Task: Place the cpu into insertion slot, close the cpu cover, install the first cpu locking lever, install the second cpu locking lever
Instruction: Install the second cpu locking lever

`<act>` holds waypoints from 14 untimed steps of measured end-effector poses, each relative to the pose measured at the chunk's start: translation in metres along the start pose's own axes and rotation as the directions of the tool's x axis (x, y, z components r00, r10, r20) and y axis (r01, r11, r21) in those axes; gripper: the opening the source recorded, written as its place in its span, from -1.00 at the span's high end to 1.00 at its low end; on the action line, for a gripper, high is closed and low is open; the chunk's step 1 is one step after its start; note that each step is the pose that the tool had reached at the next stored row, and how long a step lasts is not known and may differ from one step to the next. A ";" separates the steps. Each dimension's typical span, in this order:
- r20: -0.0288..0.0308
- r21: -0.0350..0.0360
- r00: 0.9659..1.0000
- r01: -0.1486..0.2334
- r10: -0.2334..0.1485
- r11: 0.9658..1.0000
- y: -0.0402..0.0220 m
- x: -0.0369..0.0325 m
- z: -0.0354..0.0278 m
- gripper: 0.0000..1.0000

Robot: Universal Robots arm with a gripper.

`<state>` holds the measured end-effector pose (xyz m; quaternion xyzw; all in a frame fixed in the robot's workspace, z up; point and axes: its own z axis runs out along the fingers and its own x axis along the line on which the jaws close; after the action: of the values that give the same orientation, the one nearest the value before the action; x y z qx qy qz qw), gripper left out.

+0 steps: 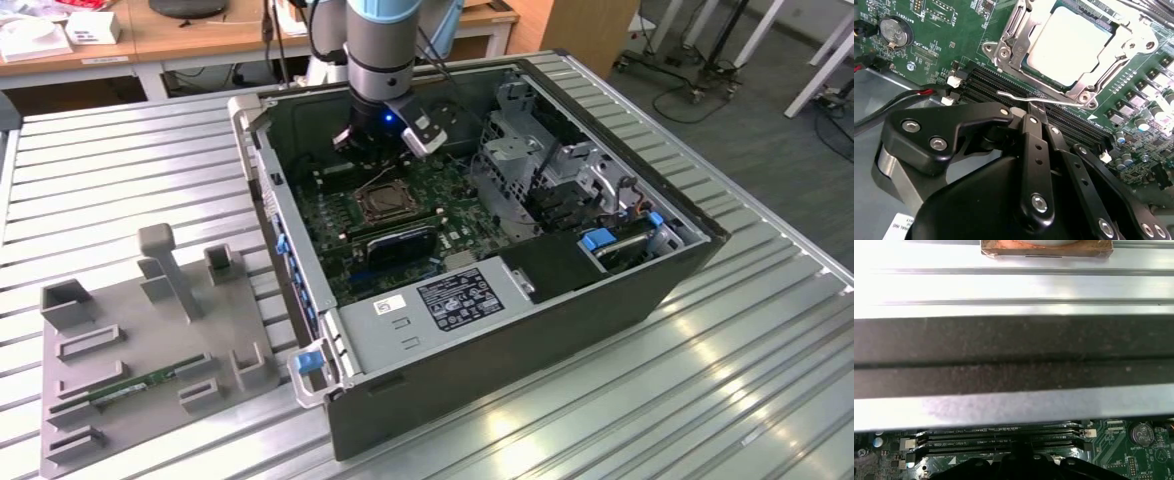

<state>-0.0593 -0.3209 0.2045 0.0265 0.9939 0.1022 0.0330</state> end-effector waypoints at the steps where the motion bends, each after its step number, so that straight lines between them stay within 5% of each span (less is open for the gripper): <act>1: 0.000 0.000 1.000 0.000 0.000 1.000 0.0002 -0.0001 -0.0010 0.79; 9: 0.000 0.000 1.000 0.000 0.000 1.000 0.0008 0.0001 -0.0041 0.79; 14: 0.002 -0.001 1.000 0.000 0.000 1.000 0.0004 0.0099 -0.0048 0.79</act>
<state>-0.0695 -0.3210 0.2087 0.0264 0.9938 0.1024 0.0338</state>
